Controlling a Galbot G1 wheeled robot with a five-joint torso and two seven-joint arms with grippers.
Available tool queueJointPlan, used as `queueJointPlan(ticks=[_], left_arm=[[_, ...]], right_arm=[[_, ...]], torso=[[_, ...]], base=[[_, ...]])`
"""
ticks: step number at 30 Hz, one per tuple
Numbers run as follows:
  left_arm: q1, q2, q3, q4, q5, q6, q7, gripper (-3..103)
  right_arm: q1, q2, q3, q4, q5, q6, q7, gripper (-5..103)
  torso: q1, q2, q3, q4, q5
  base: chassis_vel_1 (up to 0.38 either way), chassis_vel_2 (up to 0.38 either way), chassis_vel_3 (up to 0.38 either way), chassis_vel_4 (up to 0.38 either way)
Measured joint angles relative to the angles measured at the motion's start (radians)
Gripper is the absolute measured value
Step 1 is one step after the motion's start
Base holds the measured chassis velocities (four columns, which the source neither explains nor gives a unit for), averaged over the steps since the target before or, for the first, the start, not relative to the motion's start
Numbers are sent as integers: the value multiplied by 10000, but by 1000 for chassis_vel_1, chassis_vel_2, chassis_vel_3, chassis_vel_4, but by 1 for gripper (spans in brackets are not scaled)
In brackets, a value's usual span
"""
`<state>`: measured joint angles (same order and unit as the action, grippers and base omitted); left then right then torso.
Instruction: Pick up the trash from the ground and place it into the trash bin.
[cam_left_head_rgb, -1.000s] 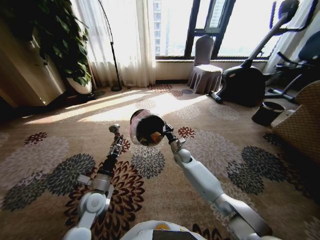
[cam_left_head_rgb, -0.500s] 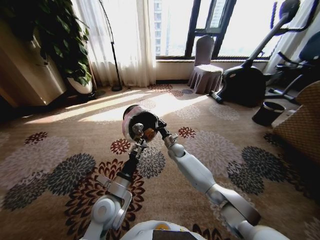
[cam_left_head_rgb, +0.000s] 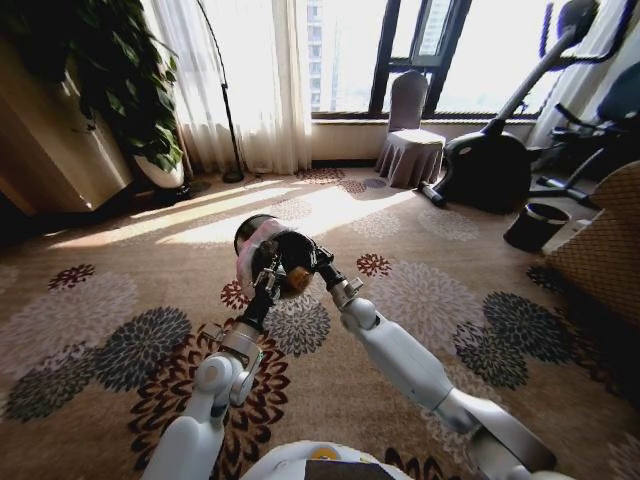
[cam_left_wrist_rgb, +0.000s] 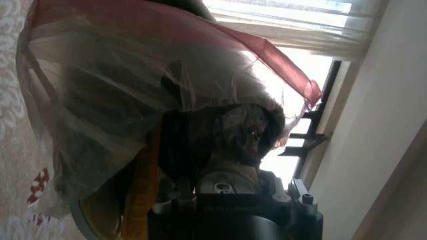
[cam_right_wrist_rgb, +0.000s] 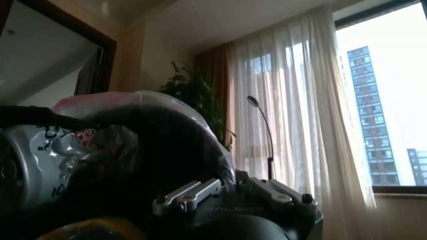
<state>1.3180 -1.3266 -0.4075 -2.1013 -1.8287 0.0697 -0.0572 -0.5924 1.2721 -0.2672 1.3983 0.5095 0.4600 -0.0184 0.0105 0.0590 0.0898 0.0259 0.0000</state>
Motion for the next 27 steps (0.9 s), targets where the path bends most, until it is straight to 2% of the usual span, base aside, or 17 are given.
queueJointPlan(ticks=[9, 12, 14, 17, 19, 21, 22, 25, 27], left_arm=[[-333, -153, -20, 371, -86, -195, -142, 55], [-549, -189, -79, 445, -415, -558, -194, 55], [-593, -190, -88, 445, -506, -602, -196, 54], [-636, -164, -74, 445, -501, -596, -169, 64], [-622, -67, 12, 444, 12, -381, -37, 75], [-600, -29, 36, 434, 132, -317, 16, 75], [-542, 32, 72, 380, 274, -187, 91, 85], [-406, 93, 170, 314, 712, 41, 240, 91], [-244, 142, 334, 392, 1820, 93, 385, 98]], right_arm=[[-90, 27, -77, 193, 45, -23, 3, 0], [-185, -54, -88, 309, 47, -61, 3, 0], [-224, -87, -90, 343, 47, -77, 3, 0], [-290, -119, -90, 401, 55, -120, 3, 0], [-331, -135, -93, 469, 101, -149, 4, 0], [-339, -140, -94, 478, 103, -153, 4, 0], [-357, -150, -97, 493, 106, -164, 4, 0], [-364, -164, -97, 505, 107, -181, 4, 0], [-374, -213, -94, 550, 108, -203, 3, 0]], torso=[[0, 0, 0, 0, 0], [0, 0, 0, -1, 0], [0, 0, 0, -2, 0], [0, 0, 0, -2, 0], [0, 0, 0, -1, 1], [0, 0, 0, -2, 0], [0, 0, 0, -1, 0], [0, 0, 0, 0, 2], [0, 0, 0, 0, 1]], base=[[0, 0, 0, 0], [0, 0, 0, 0], [0, 0, 0, 0], [0, 0, 0, 0], [0, 0, 0, 0], [0, 0, 0, 0], [0, 0, 0, 0], [0, 0, 0, 0], [0, 0, 0, 0]])
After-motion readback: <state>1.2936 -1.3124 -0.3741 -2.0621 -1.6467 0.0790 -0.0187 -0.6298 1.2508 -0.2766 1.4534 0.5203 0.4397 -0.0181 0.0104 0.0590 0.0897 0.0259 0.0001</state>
